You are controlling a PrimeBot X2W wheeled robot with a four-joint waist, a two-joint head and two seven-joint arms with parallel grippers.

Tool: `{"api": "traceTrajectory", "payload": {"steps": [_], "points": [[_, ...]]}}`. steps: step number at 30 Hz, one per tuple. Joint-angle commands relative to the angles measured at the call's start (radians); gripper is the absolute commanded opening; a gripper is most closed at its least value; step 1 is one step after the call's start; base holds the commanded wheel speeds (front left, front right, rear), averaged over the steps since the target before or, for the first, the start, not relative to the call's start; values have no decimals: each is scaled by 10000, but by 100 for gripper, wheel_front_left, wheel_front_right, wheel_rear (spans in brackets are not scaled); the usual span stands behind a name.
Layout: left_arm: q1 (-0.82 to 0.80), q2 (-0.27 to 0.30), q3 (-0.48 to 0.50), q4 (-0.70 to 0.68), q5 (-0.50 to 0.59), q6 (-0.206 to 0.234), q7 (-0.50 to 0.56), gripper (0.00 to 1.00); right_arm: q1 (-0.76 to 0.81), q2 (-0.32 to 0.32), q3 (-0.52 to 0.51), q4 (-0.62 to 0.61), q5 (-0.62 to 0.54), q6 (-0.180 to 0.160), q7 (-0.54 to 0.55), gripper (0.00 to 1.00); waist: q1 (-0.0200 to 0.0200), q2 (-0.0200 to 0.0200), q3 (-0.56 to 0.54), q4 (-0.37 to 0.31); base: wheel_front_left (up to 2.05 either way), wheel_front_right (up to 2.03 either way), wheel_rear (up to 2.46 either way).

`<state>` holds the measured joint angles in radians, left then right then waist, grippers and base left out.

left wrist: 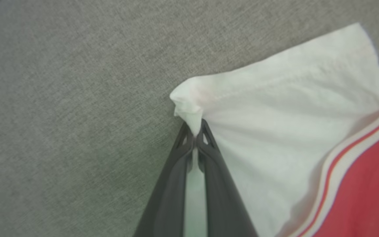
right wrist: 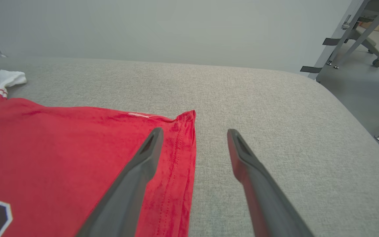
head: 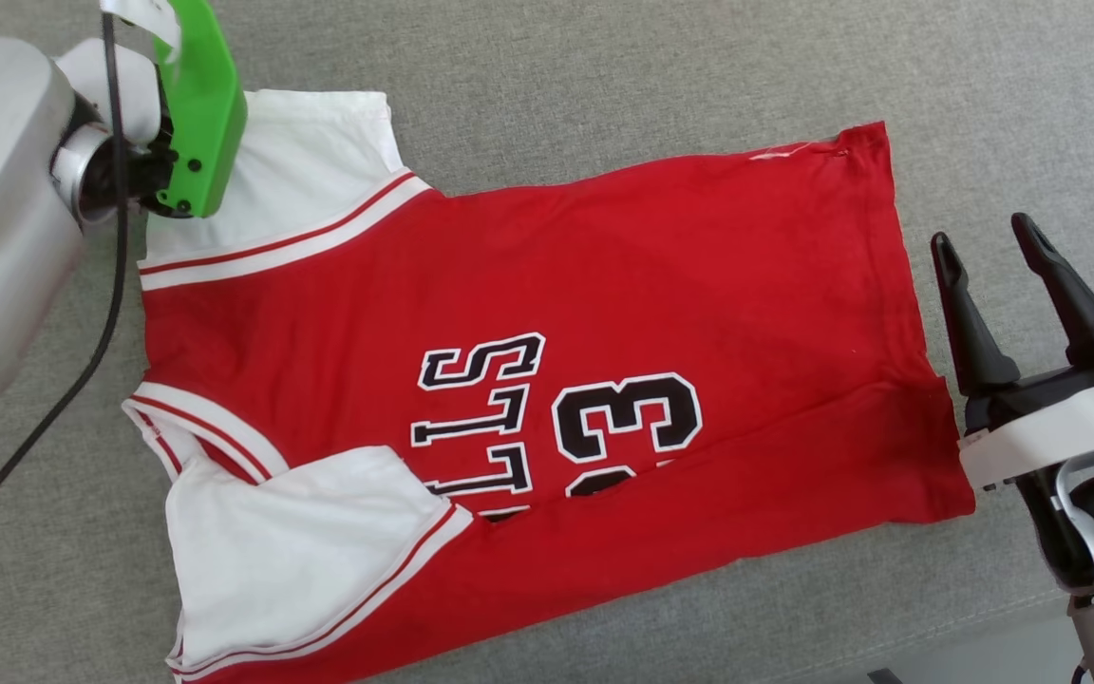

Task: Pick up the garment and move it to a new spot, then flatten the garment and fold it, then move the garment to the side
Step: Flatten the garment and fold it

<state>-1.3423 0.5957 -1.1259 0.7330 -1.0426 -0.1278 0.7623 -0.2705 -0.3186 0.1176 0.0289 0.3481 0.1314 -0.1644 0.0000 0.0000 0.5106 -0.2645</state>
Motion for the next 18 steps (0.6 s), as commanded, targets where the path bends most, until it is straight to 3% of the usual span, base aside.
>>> {"api": "traceTrajectory", "payload": {"steps": [1, 10, 18], "points": [[495, -20, -164, 82, -89, -23, -173, 0, -249, -88, -69, 17, 51, -7, -75, 100, 0, 0, -184, 121, 0, 0, 0], [594, 14, -453, -833, 109, -27, -1718, 0, -967, -1036, -330, -156, 149, -7, 466, 100, 0, 0, -1116, 746, 0, 0, 0], [1068, 31, -571, -1719, 74, -28, -2932, 0, -2210, -2661, 732, 54, 1323, -7, 3091, 100, 0, 0, -1632, 1362, 0, 0, 0]]}}
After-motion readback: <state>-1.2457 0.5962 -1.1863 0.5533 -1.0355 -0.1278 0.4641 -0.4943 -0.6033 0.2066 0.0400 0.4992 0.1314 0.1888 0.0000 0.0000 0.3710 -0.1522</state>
